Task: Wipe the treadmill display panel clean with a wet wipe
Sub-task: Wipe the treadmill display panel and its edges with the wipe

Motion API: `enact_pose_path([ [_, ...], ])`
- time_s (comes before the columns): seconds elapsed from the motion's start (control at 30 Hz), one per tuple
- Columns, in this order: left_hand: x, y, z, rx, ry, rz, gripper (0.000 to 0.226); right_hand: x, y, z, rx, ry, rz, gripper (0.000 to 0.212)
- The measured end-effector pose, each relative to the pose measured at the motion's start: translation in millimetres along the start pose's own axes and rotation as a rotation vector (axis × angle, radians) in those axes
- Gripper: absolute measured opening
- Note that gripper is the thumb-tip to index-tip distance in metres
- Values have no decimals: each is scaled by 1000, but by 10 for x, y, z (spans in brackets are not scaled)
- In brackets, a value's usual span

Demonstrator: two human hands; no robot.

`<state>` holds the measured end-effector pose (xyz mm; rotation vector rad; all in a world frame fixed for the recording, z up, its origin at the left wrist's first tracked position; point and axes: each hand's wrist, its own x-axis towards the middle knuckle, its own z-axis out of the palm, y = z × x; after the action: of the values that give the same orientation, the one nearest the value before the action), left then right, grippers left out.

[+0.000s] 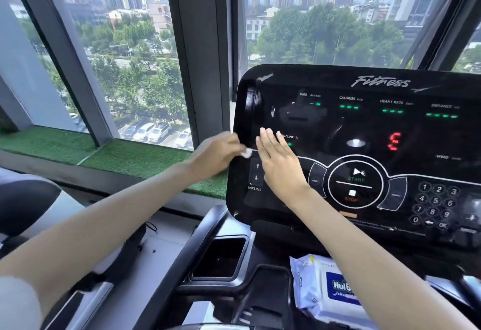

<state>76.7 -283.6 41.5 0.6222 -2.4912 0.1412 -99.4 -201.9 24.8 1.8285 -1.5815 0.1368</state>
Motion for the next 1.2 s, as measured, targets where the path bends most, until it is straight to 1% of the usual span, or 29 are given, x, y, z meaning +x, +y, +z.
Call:
enact_pose_path([
  [0.07, 283, -66, -122, -16, 201, -167, 13, 1, 16, 7, 8, 9, -9, 66],
  [0.1, 357, -81, -150, -21, 278, -224, 13, 3, 24, 19, 7, 16, -16, 65],
  [0.13, 362, -68, -138, -17, 307, -232, 13, 6, 27, 33, 9, 24, -21, 65],
  [0.17, 297, -39, -89, -4, 282, -190, 13, 10, 28, 37, 15, 28, -26, 64],
  [0.2, 172, 5, -18, 21, 215, -104, 13, 12, 26, 37, 15, 22, -28, 65],
  [0.27, -106, 68, 105, 54, 30, 74, 14, 6, 17, 20, -21, -10, -24, 65],
  [0.3, -160, 40, 121, 64, -41, 126, 16, 2, 14, 8, -42, -24, -22, 64],
  [0.33, -119, 9, 92, 66, -67, 126, 16, 0, 12, 2, -56, -30, -18, 63],
  [0.37, -9, -24, 38, 61, -37, 76, 14, 3, 12, 3, -59, -29, -12, 61],
  [0.47, 323, -59, -135, -1, 241, -183, 12, 9, 14, 14, -47, -26, -17, 60],
  [0.5, 333, -37, -139, 1, 260, -184, 12, 5, 21, 4, -51, -28, -25, 59],
  [0.53, 279, -8, -111, 25, 204, -109, 13, 3, 32, -4, -53, -29, -33, 59],
  [0.6, 11, 21, 25, 88, -49, 118, 19, -3, 48, -24, -29, -33, -37, 60],
  [0.63, -113, 21, 68, 109, -160, 180, 22, -7, 54, -31, -8, -31, -33, 60],
  [0.67, -156, -4, 80, 117, -201, 199, 22, -9, 57, -35, 10, -25, -25, 60],
  [0.7, -108, -30, 62, 103, -178, 169, 20, -8, 55, -38, 24, -17, -18, 60],
  [0.73, -7, -36, 21, 71, -106, 95, 15, -10, 52, -38, 42, -6, -15, 60],
  [0.83, 248, -25, -54, -38, 234, -184, 11, -13, 34, -41, 118, 8, -13, 57],
  [0.87, 244, 2, -15, -42, 284, -203, 11, -12, 34, -40, 126, 16, -13, 56],
  [0.9, 185, 36, 51, -35, 275, -172, 11, -15, 36, -43, 120, 17, -14, 56],
  [0.93, 85, 88, 123, -17, 219, -107, 11, -18, 34, -51, 107, 8, -17, 56],
  [1.0, -129, 165, 225, 14, 53, 33, 12, -24, 33, -76, 71, -21, -31, 58],
  [1.03, -154, 157, 212, 20, 4, 71, 11, -24, 36, -89, 55, -31, -38, 59],
  [1.07, -106, 136, 161, 11, -4, 68, 11, -26, 40, -95, 42, -37, -39, 59],
  [1.1, -21, 105, 103, -6, 26, 22, 11, -27, 38, -95, 39, -41, -38, 59],
  [1.2, 168, 13, 4, -30, 238, -205, 11, -24, 43, -103, 45, -43, -26, 58],
])
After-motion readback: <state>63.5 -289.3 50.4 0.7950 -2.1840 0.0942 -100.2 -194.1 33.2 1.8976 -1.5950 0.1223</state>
